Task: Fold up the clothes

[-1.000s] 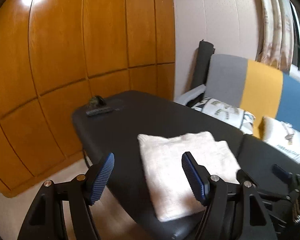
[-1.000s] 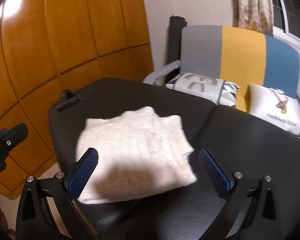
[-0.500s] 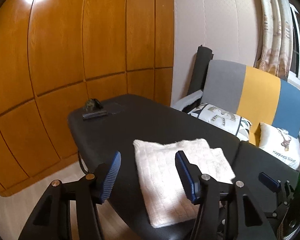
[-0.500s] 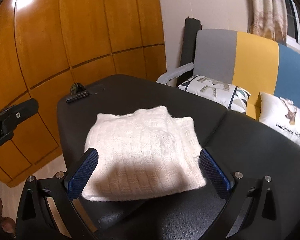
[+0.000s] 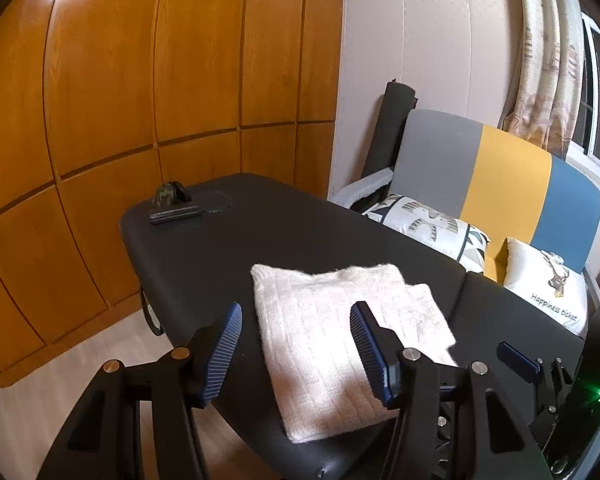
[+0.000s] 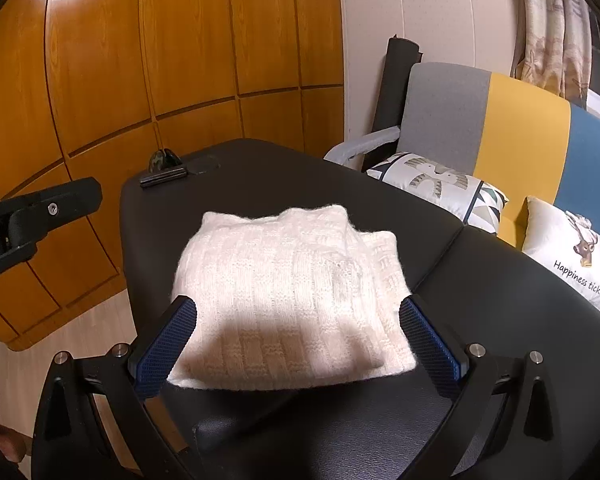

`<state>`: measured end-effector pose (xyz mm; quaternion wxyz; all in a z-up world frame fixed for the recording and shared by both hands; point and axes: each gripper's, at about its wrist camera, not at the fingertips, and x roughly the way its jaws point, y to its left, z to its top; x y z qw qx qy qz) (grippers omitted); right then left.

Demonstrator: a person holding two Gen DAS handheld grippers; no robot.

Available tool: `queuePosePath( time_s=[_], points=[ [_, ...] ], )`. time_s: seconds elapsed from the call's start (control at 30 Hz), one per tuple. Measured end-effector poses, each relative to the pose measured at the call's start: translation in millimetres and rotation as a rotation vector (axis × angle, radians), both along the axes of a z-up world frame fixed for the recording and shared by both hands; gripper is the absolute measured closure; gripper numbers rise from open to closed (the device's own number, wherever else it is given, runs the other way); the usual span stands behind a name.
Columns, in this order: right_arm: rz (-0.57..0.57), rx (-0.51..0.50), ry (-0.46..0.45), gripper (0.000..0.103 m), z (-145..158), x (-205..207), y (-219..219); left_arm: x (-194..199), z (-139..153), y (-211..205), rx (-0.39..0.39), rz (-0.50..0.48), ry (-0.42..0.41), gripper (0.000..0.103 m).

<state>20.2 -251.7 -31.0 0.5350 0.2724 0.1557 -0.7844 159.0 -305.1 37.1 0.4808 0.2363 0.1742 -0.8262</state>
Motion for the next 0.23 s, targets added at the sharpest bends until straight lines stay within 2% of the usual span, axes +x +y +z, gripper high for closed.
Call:
queuePosePath(
  time_s=[0.23],
  points=[
    [-0.017, 0.009, -0.011, 0.000, -1.6, -7.5, 6.1, -0.9, -1.0, 3.1, -0.012, -0.010, 0.005, 0.048]
  ],
)
